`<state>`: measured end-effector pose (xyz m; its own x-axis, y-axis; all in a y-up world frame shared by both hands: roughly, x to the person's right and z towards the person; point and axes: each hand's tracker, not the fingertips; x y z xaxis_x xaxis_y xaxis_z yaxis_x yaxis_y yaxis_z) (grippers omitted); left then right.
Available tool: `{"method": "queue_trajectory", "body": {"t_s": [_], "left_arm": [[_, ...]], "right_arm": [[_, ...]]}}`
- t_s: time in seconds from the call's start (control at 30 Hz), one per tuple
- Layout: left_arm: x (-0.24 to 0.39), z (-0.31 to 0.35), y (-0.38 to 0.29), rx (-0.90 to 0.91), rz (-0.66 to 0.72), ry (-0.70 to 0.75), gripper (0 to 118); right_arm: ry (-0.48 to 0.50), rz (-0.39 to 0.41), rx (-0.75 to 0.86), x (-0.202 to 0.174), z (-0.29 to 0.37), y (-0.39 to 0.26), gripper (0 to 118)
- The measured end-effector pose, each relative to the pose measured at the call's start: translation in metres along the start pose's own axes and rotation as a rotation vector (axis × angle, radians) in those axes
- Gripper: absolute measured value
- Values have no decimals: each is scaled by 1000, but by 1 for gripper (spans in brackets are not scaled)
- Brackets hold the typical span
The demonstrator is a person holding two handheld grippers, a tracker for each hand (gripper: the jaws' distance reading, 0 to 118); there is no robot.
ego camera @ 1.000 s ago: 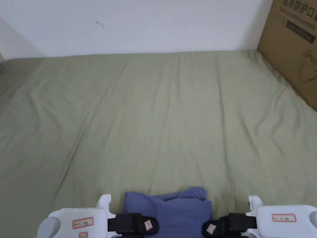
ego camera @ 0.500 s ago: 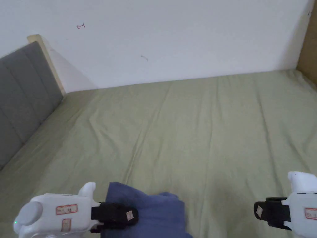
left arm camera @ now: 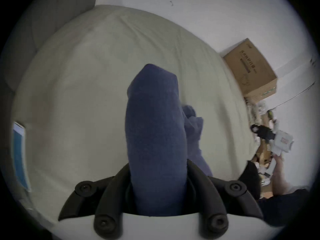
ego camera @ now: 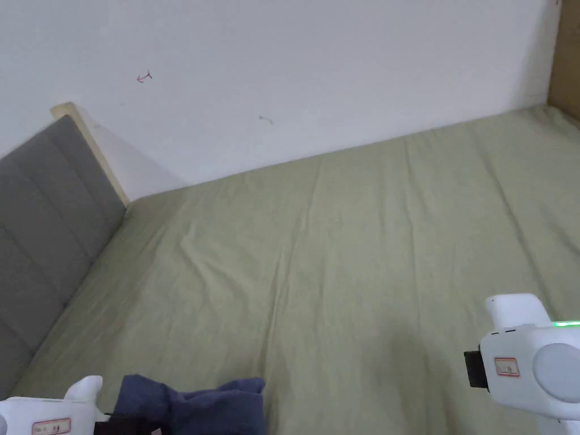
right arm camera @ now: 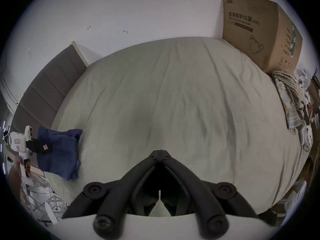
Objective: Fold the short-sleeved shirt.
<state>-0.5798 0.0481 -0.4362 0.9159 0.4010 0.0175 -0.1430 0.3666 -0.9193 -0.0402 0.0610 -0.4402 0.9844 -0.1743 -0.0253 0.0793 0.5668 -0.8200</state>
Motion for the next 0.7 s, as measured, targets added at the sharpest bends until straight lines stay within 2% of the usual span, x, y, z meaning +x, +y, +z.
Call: {"method": "queue_trajectory", "body": {"t_s": [0.13,0.17,0.2,0.23,0.27,0.3,0.33,0.43,0.7], "left_arm": [[-23,-2,18,-20,-50,239,20],[-26,-4,22,-33,-58,314,24],[-27,-6,24,-42,-60,377,33],[-28,-9,26,-48,-97,478,46],[-29,-12,26,-50,-121,558,66],[-29,-13,27,-45,-138,635,96],[-29,-13,27,-44,-165,718,110],[-28,-3,22,18,-165,780,111],[-31,33,1,80,-64,737,111]], "right_arm": [[26,2,-31,-6,-10,-3,0],[30,3,-40,-7,-12,-4,0],[33,5,-45,-8,-14,-5,0],[36,9,-51,-9,-15,-6,0],[40,13,-57,-11,-17,-7,0],[44,17,-62,-12,-17,-7,0],[50,20,-67,-12,-18,-7,0],[48,26,-63,-13,-20,-7,0],[32,48,-41,-24,-26,-1,0]]}}
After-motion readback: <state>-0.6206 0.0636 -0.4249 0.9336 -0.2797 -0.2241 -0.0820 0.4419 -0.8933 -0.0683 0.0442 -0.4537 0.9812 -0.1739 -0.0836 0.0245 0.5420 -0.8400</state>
